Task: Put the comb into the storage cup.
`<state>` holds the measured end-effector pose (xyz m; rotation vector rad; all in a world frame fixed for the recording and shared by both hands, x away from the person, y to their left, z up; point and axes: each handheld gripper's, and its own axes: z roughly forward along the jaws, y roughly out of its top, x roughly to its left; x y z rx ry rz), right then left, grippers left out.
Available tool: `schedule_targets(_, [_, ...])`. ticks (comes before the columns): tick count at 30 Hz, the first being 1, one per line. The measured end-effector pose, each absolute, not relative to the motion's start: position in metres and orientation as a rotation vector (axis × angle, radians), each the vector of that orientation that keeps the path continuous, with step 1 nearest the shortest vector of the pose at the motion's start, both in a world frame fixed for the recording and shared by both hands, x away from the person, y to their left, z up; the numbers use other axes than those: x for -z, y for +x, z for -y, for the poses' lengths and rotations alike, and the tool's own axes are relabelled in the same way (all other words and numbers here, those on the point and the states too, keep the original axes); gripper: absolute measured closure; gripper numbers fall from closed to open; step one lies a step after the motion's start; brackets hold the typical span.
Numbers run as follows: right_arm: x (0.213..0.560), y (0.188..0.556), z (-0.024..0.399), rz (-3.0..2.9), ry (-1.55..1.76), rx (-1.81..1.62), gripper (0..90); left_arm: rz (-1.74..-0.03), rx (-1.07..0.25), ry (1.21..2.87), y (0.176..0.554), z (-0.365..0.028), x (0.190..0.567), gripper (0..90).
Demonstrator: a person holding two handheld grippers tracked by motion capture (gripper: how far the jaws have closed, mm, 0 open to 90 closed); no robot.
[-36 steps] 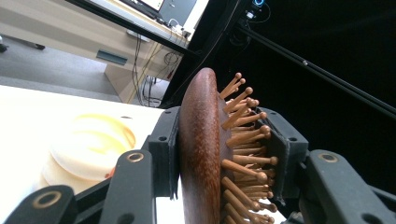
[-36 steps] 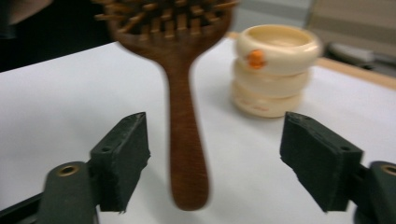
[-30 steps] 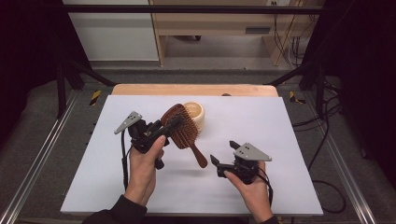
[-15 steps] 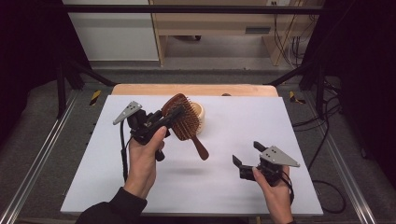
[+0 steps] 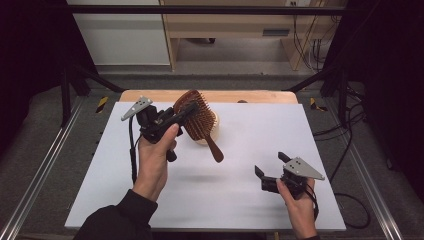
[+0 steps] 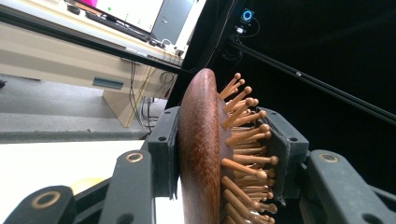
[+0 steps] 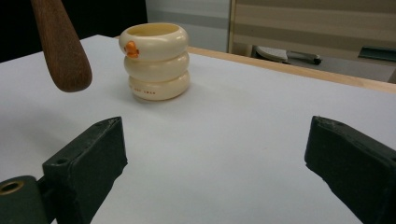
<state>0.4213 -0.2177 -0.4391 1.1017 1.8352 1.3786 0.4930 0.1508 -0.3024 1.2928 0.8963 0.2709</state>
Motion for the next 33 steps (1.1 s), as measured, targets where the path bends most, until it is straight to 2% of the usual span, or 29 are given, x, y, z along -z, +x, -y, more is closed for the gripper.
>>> schedule_targets(33, [0.442, 0.426, 0.218, -1.844, 1.076, -1.403, 5.1, -0.945, -0.299, 1.228, 0.532, -0.148, 0.270, 52.7])
